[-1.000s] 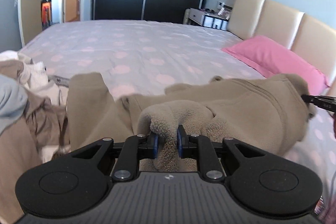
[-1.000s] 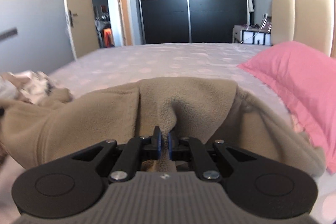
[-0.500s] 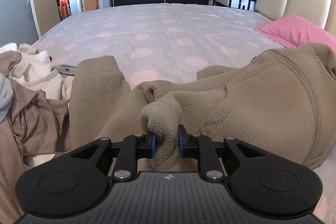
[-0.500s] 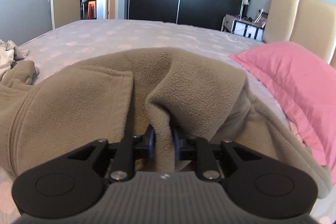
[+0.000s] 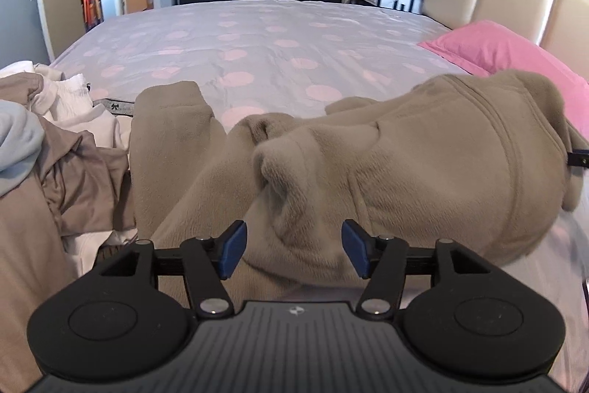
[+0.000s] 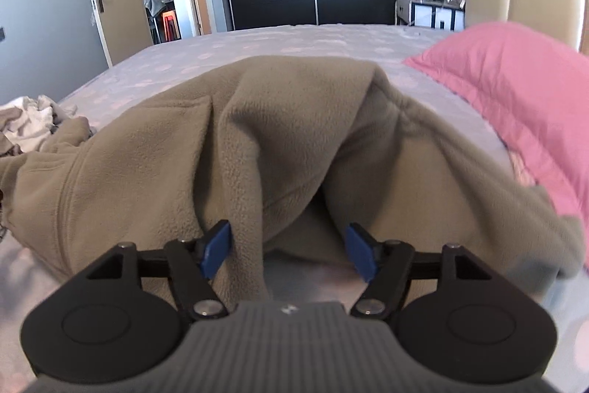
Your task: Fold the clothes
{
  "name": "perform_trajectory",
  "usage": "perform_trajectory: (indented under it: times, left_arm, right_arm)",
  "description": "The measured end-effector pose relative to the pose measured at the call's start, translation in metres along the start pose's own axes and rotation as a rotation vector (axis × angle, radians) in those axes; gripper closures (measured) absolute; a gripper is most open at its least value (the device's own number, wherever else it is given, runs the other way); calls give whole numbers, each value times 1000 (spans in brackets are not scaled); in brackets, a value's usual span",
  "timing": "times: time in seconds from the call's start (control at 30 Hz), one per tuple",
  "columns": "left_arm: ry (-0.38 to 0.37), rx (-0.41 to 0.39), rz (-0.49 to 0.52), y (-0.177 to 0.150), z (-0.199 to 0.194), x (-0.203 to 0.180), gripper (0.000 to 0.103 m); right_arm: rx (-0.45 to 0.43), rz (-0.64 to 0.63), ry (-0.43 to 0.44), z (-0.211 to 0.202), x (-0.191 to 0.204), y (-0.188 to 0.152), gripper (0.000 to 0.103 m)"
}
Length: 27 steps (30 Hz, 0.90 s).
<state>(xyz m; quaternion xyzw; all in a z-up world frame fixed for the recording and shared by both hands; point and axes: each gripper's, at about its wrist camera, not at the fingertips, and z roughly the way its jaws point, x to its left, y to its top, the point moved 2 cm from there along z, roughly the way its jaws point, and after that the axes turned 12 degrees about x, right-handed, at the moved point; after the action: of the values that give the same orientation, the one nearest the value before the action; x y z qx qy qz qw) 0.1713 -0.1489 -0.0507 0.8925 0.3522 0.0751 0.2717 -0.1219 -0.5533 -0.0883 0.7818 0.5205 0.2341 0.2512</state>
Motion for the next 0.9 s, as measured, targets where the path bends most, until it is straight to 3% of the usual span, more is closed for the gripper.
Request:
perform_trajectory:
  times: [0.2,0.33,0.5,0.7,0.9]
  left_arm:
    - [21,40,67,-23,5,-4,45]
    - [51,55,97,-31,17,-2,45]
    - [114,-9,169,-19,29,-3,45]
    - [141,18,258,-9,53,-2,44]
    - [218,-13,381,-4,68,-16,44]
  right_arm:
    - [29,-75,-61,2,10,-21,23]
    - [90,-77,-58,9,5,-35,23]
    - [159,-117,-28,24,6,-53,23]
    - [200,-209,28,36,16,-67,23]
    - [206,-228,27,52,12,-70,23]
